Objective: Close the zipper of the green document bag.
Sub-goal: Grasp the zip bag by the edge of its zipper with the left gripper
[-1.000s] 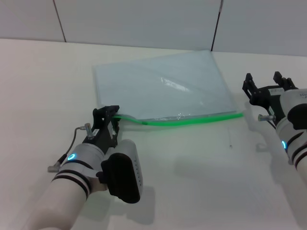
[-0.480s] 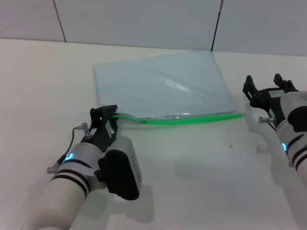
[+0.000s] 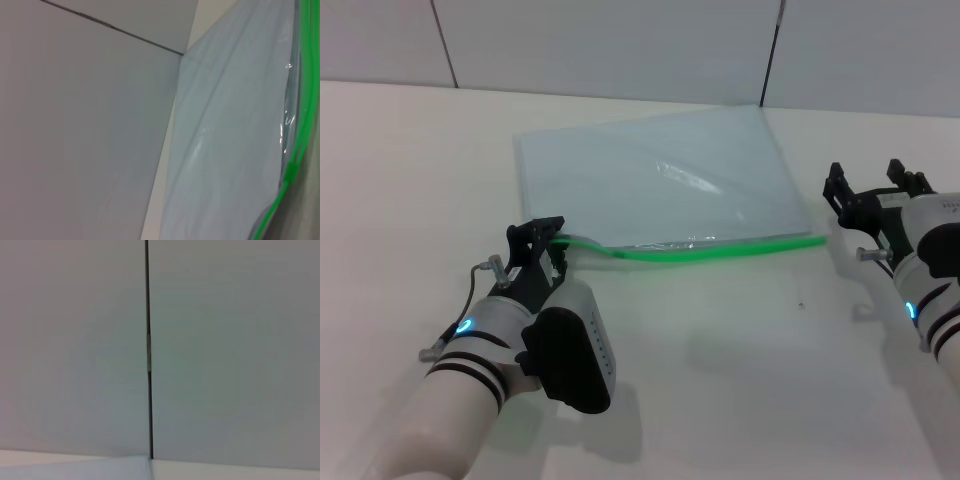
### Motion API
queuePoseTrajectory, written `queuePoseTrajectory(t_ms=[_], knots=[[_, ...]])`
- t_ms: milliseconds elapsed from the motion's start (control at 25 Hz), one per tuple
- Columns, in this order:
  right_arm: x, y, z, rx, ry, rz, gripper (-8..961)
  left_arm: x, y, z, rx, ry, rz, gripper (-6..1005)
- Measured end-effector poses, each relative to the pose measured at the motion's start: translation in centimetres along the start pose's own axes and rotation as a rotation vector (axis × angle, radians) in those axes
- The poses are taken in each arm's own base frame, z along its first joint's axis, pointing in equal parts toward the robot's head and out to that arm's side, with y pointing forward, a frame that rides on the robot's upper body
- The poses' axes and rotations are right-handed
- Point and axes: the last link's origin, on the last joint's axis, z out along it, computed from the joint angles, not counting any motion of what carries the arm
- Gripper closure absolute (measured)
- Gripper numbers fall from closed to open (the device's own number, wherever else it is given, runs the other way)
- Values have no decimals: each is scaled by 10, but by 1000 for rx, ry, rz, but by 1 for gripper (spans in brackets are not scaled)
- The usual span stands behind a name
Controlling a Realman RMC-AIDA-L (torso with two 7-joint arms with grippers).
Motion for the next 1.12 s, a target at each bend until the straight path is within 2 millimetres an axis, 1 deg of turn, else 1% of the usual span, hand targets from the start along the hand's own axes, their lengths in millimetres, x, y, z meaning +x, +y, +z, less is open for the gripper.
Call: queuePoseTrajectory(t_ms=[240, 440, 880, 1120], knots=[[1, 2, -1, -10, 8, -2, 203, -1, 0, 1, 2, -10, -35, 776], [1, 5, -1, -22, 7, -7, 203, -4, -1, 3, -1, -39, -60, 749], [2, 8, -2, -37, 10, -11, 203, -1, -2, 5, -1, -31, -46, 691], [2, 8, -2, -37, 10, -11, 203, -4, -3, 6, 3, -41, -44, 659]])
